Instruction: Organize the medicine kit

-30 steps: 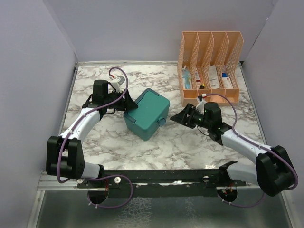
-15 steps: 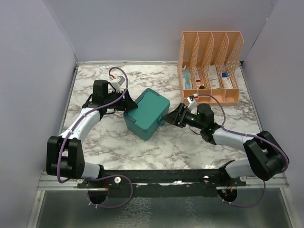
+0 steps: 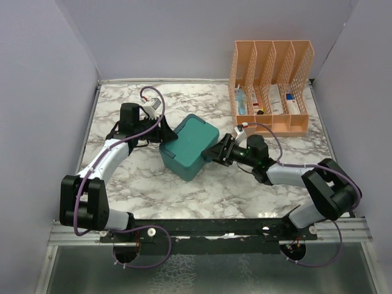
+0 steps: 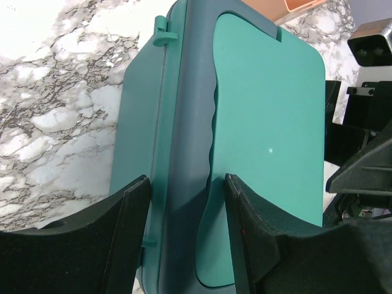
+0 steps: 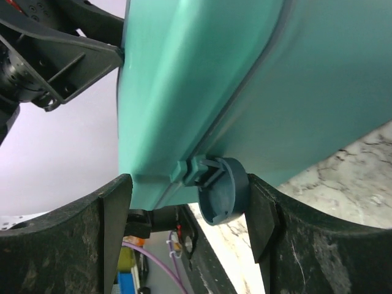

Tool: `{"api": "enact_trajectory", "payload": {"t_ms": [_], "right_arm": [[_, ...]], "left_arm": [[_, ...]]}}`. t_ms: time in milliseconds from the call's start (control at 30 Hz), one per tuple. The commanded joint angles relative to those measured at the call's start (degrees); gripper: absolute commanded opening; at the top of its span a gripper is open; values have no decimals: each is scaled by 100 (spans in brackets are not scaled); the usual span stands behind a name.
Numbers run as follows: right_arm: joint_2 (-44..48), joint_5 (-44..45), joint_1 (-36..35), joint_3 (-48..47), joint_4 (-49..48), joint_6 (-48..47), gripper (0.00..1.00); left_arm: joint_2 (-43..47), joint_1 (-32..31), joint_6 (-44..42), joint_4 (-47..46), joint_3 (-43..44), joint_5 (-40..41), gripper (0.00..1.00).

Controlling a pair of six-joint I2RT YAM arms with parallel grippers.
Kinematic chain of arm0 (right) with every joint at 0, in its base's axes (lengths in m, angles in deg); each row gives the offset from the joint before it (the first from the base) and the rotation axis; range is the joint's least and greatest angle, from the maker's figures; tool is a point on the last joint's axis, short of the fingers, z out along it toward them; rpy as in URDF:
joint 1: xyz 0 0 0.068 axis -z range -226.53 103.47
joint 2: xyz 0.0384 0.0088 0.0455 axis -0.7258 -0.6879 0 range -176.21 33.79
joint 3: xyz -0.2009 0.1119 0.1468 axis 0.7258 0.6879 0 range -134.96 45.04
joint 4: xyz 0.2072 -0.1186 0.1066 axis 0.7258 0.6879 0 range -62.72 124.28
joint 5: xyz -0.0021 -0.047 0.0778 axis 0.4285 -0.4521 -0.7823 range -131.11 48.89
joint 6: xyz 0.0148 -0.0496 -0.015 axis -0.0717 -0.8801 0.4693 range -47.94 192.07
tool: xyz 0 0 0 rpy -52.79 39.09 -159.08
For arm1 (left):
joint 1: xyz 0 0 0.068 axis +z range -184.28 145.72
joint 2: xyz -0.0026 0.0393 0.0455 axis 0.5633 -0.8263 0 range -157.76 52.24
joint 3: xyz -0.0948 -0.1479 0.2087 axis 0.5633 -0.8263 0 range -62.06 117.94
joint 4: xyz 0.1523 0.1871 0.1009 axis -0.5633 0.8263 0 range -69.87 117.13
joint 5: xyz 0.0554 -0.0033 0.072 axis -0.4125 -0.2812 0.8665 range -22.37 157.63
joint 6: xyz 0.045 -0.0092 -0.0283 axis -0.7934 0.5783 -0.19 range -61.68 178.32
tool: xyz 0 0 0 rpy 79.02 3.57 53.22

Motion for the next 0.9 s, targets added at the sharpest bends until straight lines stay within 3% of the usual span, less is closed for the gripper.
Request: {"api": "enact_trajectory", "payload": {"t_ms": [0,200,500,867], "right_arm": [[-159,301,-281,-223,-636,410,72],[-218,506,-355,-123,-973,586,70],[229,859,-374,-144,-371,441,66],[817,1281,-378,-619,1520,273,55]], "left_arm": [[-92,-40,-111,353,-248,313,52],[-63,-40,-103,345,-246,256,52],[-76,-41,-120,336,-230,247,52],[-78,-43,-129,336,-241,266,52]]}}
